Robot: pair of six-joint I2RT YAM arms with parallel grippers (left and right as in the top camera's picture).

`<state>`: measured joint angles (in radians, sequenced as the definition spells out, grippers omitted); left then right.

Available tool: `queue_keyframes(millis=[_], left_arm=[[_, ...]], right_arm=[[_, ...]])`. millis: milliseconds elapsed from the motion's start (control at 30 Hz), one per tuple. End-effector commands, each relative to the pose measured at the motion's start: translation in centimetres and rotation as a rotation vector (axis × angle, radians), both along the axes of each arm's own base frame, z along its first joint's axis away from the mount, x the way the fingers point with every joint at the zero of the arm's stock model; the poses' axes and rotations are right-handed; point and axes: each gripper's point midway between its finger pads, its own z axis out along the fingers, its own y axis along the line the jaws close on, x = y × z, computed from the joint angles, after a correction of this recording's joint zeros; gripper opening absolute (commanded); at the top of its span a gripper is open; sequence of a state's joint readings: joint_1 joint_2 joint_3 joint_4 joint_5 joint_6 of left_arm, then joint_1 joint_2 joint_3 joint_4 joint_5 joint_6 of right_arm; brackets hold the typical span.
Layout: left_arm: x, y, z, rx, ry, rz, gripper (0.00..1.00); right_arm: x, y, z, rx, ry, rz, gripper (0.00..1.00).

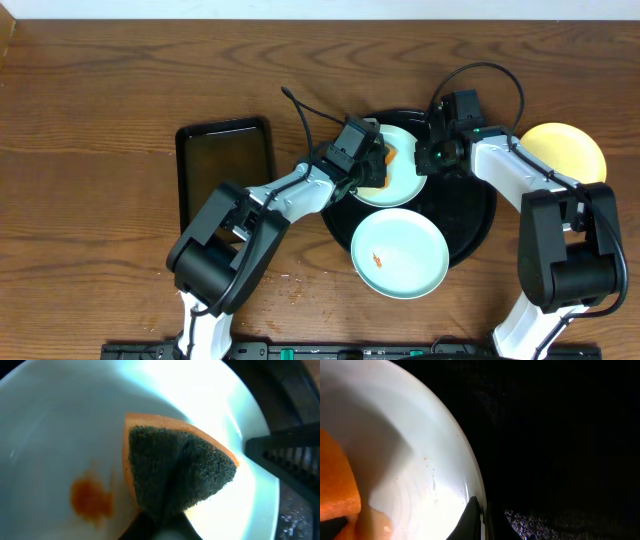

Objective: Clean dirty plates on tray and stack at the side
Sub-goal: 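Scrub the upper pale green plate with the sponge in the left gripper, then dip the sponge back into the water tray with the left gripper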

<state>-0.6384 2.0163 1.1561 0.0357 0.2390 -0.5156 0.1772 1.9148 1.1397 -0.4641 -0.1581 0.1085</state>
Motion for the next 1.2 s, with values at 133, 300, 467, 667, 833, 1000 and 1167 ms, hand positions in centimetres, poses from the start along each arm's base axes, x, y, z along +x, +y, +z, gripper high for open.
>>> queue_keyframes(millis=[133, 300, 467, 667, 833, 1000, 1167], left_arm=[[3.1, 7.3, -2.3, 0.444, -0.184, 0.052, 0.07], [4.4, 9.8, -1.5, 0.617, -0.277, 0.066, 0.08], [5.2, 11.5, -0.1, 0.728, -0.328, 0.120, 0.07], [6.2, 12.3, 3.8, 0.781, -0.382, 0.187, 0.08], [6.1, 12.4, 7.2, 0.745, -0.416, 0.216, 0.07], [5.1, 13.5, 10.8, 0.695, -0.417, 0.282, 0.08], [2.3, 16.7, 14.0, 0.551, -0.285, 0.351, 0.08]], right_arm=[[-3.4, 0.3, -3.0, -0.054, 0.122, 0.055, 0.01], [-3.9, 0.1, -3.1, -0.063, 0.142, 0.063, 0.01], [-4.1, 0.1, -3.1, -0.066, 0.147, 0.064, 0.01], [-4.3, -0.6, -3.3, -0.104, 0.156, 0.055, 0.01], [-4.3, -0.6, -3.3, -0.104, 0.159, 0.055, 0.01], [-4.3, -0.6, -3.3, -0.104, 0.157, 0.055, 0.01], [-4.1, -0.6, -3.2, -0.100, 0.148, 0.051, 0.01]])
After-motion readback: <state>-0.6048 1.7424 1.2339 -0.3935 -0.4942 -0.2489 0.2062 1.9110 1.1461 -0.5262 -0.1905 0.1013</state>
